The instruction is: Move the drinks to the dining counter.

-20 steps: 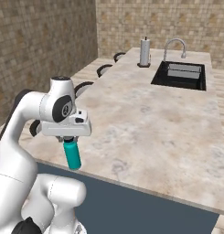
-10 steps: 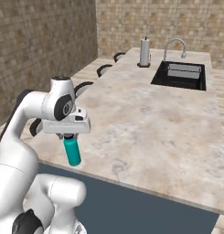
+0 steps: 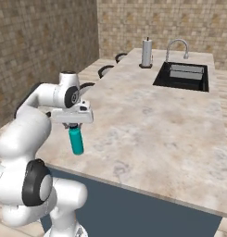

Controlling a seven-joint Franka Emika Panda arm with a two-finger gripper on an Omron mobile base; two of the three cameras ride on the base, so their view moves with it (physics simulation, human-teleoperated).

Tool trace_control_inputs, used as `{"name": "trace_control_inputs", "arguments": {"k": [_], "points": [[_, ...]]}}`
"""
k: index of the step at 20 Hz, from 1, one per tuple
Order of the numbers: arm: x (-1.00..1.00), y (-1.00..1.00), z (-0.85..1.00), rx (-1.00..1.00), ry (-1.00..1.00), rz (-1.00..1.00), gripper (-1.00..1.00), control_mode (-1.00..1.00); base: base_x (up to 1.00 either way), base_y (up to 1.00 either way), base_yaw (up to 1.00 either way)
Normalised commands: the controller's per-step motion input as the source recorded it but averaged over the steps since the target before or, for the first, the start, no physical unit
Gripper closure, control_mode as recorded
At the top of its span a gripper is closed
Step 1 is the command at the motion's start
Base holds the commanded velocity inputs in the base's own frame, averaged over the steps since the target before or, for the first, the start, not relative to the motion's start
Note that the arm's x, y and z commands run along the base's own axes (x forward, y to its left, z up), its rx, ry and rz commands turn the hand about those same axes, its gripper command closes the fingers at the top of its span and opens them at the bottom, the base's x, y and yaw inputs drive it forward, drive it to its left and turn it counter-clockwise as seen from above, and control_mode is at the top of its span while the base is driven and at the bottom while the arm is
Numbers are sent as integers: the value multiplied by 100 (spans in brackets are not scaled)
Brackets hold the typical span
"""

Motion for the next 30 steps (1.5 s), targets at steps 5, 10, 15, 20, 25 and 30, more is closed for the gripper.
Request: {"name": "trace_control_inputs", "arguments": {"k": [5,10,15,20,25,30], "points": [[89,0,-2,0,-6,0,100,-100,0,0,0],[58,14,-32,0,-16,0,100,-100,0,0,0],[50,24,-25,0,-15,0,100,-100,0,0,0],[32,19,-17,0,-7,0,100,-100,0,0,0],[14,0,-2,0,13,0,100,-100,0,0,0],[9,0,0,0,29,0,100,-100,0,0,0]]}}
